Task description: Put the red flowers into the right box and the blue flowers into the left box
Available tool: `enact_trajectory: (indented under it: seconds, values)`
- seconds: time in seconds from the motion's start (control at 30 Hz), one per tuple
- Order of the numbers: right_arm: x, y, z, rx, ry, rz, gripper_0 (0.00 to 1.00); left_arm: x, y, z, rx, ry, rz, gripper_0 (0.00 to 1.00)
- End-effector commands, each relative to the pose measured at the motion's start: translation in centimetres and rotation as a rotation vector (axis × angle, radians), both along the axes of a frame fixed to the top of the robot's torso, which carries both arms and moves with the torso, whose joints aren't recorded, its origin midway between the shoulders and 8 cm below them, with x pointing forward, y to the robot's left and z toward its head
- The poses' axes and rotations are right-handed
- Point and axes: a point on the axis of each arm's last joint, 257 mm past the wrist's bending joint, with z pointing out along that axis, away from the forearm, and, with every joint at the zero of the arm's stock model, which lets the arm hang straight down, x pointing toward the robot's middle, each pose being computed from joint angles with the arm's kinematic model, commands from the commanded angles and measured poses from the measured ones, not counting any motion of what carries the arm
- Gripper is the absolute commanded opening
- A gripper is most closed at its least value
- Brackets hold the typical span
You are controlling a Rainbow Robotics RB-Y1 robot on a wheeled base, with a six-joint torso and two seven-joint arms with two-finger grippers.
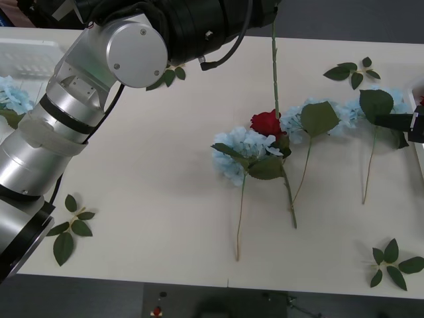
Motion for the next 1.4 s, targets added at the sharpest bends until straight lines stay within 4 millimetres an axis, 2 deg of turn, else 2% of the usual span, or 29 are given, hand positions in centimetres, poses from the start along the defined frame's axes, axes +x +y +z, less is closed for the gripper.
enact_trajectory:
  seconds: [0.03,0.2,0.33,0.53,0.57,0.6,0.67,1.0,1.17,1.33,1.4]
  values:
    - [-1.2,2.8,6.2,0.048,-0.216,0.057,0.93,-0.1,0.9,1.7,0.021,-0.079,0.014,0.0]
    - [-3.5,7.5,11.5,0.143,-0.385,0.114,0.93,0.0,0.9,1.8,0.021,-0.081,0.015,0.0]
    - [-4.1,10.6,13.6,0.203,-0.47,0.14,0.93,0.0,0.9,1.8,0.02,-0.085,0.016,0.0]
    - [-4.8,14.1,13.8,0.183,-0.502,0.176,0.93,0.1,1.0,2.0,0.017,-0.091,0.021,0.0]
    - [-4.8,14.1,13.8,0.183,-0.502,0.176,0.93,0.1,1.0,2.0,0.017,-0.091,0.021,0.0]
    - [-4.8,15.9,14.0,0.19,-0.508,0.195,0.93,0.1,1.0,1.8,0.019,-0.09,0.021,0.0]
    - [-4.7,17.6,14.0,0.201,-0.512,0.201,0.93,0.1,1.0,1.8,0.019,-0.09,0.021,0.0]
    - [-1.9,22.3,12.4,0.173,-0.586,0.2,0.93,0.2,1.1,2.0,0.014,-0.095,0.027,0.0]
    - [0.2,23.7,11.8,0.159,-0.596,0.208,0.93,0.1,1.1,2.1,0.01,-0.097,0.026,0.0]
    - [1.7,24.9,11.9,0.136,-0.618,0.21,0.75,0.1,1.1,2.1,0.012,-0.098,0.025,0.0]
    - [2.1,25.3,11.9,0.141,-0.614,0.213,0.5,0.2,1.1,2.0,0.012,-0.096,0.025,0.0]
